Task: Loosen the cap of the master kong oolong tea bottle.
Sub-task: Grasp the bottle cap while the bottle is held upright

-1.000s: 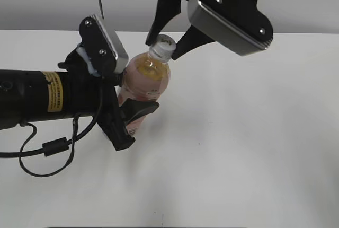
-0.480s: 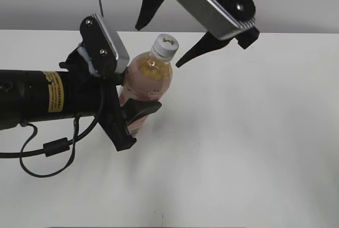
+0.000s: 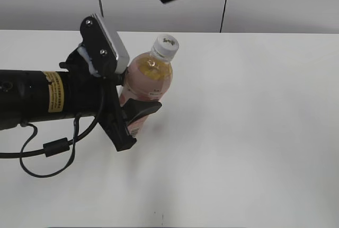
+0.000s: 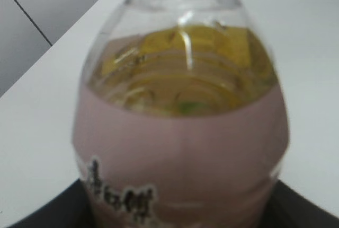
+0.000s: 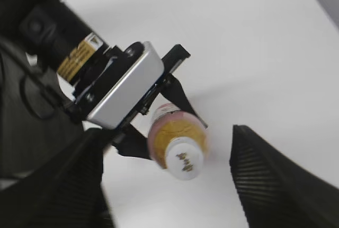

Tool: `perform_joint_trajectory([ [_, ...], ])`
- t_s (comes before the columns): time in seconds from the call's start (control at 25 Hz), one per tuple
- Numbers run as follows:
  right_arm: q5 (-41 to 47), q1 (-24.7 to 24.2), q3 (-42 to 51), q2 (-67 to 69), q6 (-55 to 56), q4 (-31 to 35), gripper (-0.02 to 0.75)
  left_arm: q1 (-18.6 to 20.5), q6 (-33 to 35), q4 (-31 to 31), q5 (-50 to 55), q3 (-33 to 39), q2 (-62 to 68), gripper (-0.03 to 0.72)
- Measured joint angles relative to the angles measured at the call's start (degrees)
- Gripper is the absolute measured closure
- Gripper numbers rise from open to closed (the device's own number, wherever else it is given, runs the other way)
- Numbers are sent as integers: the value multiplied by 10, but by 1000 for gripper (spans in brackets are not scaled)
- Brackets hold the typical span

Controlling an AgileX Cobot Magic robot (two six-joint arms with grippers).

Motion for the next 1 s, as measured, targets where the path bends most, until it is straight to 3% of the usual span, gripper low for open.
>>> perform_joint_trajectory([
  [0.2,26,-1,-1,0,515,-56,187,0,0,0,0,0,0,288],
  [0.4,75,-1,-1,36,803,-49,188,0,0,0,-4,0,0,288],
  [0.68,78,-1,0,93,926,-27,188,0,0,-1,-15,0,0,288],
  [1.0,36,-1,0,96,952,-26,243,0,0,-1,-18,0,0,288],
])
